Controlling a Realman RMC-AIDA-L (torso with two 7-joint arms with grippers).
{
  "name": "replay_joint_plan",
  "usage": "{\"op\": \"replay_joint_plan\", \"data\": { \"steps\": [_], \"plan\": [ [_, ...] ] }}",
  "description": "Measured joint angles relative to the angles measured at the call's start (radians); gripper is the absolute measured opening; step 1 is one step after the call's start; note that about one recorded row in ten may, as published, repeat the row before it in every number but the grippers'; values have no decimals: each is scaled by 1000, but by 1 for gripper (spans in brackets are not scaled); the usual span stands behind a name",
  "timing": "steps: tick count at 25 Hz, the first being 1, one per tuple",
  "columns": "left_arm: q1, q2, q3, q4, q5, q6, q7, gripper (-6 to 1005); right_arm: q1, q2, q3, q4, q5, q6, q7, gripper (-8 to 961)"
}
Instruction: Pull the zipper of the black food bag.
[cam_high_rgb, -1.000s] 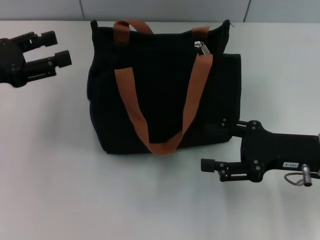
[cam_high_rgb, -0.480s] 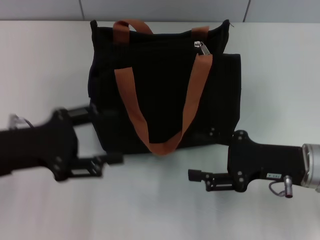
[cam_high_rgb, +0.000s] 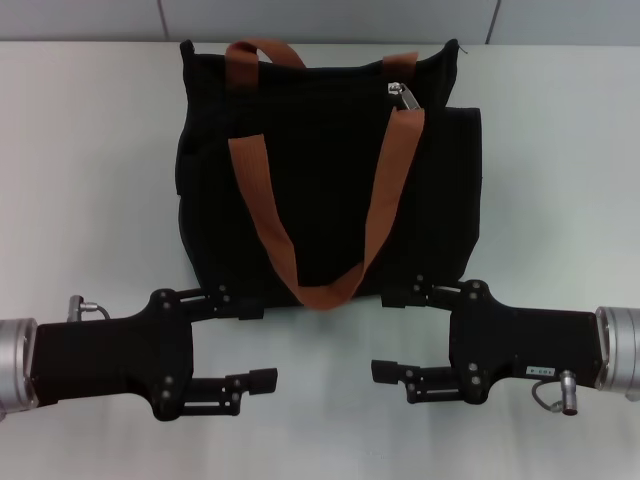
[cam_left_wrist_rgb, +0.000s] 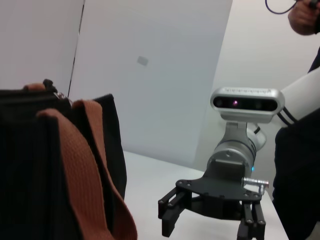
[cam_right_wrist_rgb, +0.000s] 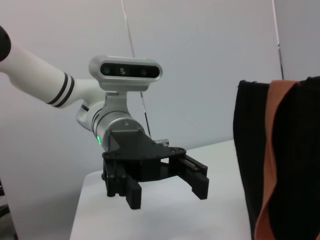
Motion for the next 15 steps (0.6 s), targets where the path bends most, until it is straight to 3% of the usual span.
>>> {"op": "replay_joint_plan", "data": {
  "steps": [15],
  "plan": [
    [6, -6, 3, -25, 25, -30, 65, 772, 5, 1, -29, 25, -1, 0, -16, 818]
  ]
}}
